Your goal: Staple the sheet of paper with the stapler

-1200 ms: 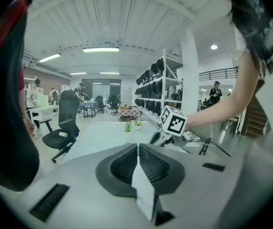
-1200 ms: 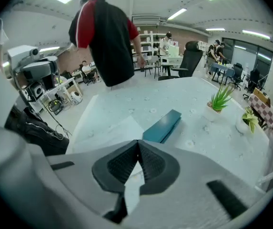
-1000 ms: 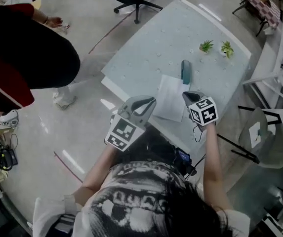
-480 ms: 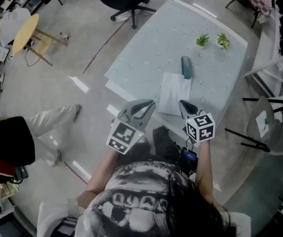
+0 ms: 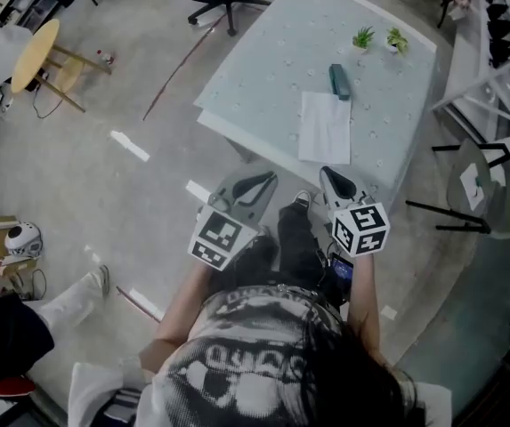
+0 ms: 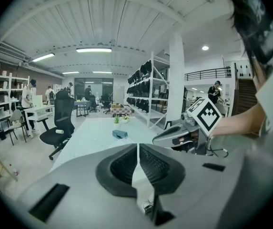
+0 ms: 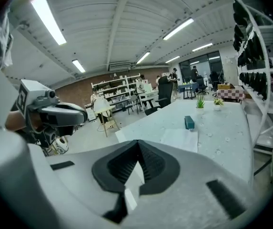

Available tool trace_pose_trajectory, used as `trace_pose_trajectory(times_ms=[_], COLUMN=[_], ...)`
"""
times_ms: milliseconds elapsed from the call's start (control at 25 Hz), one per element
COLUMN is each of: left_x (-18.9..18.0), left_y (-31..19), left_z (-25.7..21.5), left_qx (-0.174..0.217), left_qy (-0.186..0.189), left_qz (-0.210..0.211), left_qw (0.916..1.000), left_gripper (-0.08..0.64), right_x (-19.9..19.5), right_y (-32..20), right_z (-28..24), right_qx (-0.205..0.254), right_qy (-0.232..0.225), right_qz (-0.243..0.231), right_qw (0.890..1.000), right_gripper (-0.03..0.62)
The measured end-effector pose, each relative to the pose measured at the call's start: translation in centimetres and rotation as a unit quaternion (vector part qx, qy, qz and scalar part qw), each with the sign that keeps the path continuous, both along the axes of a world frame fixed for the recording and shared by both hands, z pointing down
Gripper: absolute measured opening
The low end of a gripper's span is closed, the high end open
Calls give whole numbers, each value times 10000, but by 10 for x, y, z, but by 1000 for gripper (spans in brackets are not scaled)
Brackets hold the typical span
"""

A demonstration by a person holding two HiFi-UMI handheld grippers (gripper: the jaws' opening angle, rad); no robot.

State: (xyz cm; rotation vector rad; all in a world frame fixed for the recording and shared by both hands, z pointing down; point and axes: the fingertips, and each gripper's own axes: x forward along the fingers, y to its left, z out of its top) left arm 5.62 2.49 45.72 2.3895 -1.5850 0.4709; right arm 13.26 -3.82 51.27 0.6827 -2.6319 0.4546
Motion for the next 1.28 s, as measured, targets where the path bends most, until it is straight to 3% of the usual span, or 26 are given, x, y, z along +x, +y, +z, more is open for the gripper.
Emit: trace_pose_trajectory(times_ms=[520,1280], left_x=[34,46], left_y=[73,94], left_z=[-2,-7], left_qx=[160,308], left_qy=[51,25], left_qz=[553,772], left_qw=[9983,9965], left_gripper=[9,9], right_x=[17,28], right_y=[87,107], right_z=[-18,-26], right_qx=[316,470], right_qy=[-137,-132], right_qz=[242,310], right_qw=[9991,9983], right_gripper=[-8,-8])
